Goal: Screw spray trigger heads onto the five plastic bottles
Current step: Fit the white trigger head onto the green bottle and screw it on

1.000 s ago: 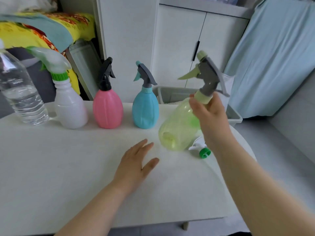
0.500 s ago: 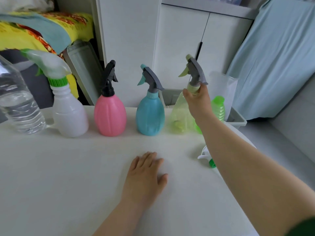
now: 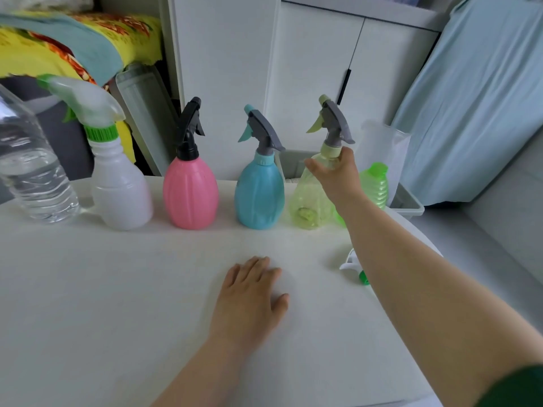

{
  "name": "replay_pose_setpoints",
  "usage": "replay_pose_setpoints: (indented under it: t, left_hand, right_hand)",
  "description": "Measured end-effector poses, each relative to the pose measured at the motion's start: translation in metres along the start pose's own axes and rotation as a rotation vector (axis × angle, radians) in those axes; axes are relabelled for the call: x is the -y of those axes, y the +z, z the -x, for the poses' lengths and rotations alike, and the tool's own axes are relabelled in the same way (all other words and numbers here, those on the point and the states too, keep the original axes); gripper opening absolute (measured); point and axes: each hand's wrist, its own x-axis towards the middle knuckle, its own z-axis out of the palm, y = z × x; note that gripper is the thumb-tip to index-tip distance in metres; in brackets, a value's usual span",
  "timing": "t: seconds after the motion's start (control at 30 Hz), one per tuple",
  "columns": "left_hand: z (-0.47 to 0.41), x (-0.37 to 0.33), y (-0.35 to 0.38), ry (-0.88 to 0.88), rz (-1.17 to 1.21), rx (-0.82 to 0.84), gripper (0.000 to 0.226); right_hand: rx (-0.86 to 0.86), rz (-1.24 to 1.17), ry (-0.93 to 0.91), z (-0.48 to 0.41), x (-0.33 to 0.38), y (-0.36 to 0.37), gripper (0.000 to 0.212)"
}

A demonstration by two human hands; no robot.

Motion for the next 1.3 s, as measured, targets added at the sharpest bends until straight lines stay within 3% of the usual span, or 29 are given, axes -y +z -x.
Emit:
replay_pose_setpoints:
  t: [0.17,0.3,0.4,0.57,0.67,0.77,0.93,1.13,1.23,1.3]
  left_hand:
    - [0.000,-0.001,-0.001,0.004,-0.004,0.012,0.049]
    - [0.000,0.000,-0.003,0.003,0.000,0.027,0.050]
    - [0.001,-0.001,-0.004,0.007,0.007,0.039,0.049]
    - [0.002,-0.002,-0.004,0.025,0.011,-0.003,0.047]
    - [0.002,-0.004,-0.004,0.024,0.022,-0.031,0.045]
    - [0.002,-0.005,-0.004,0.026,0.020,-0.040,0.045]
    - [0.003,-0.006,-0.005,0.023,0.014,-0.047,0.044]
    - [0.003,-0.008,-0.006,0.027,0.005,-0.053,0.042]
    - [0.001,-0.011,-0.007,0.009,0.045,-0.058,0.037]
    - [-0.004,-0.023,-0.006,0.015,0.136,-0.065,0.034]
  right_hand:
    - [0.001,-0.024,0.051,0.013,0.004,-0.017,0.064]
    - [0.012,0.025,0.040,0.035,0.003,-0.038,0.054]
    - [0.134,0.335,-0.012,0.061,-0.013,-0.059,0.041]
    - [0.306,0.869,0.106,0.100,-0.049,-0.082,0.047]
    - [0.263,0.992,0.110,0.113,-0.063,-0.082,0.038]
    - [0.225,0.960,0.162,0.115,-0.071,-0.079,0.037]
    - [0.194,0.665,0.211,0.110,-0.076,-0.082,0.029]
    - [-0.025,-0.316,0.248,0.096,-0.067,-0.119,0.009]
    - [-0.059,-0.847,0.305,0.086,-0.077,-0.144,0.022]
    - [-0.104,-1.032,0.366,0.084,-0.090,-0.156,0.030]
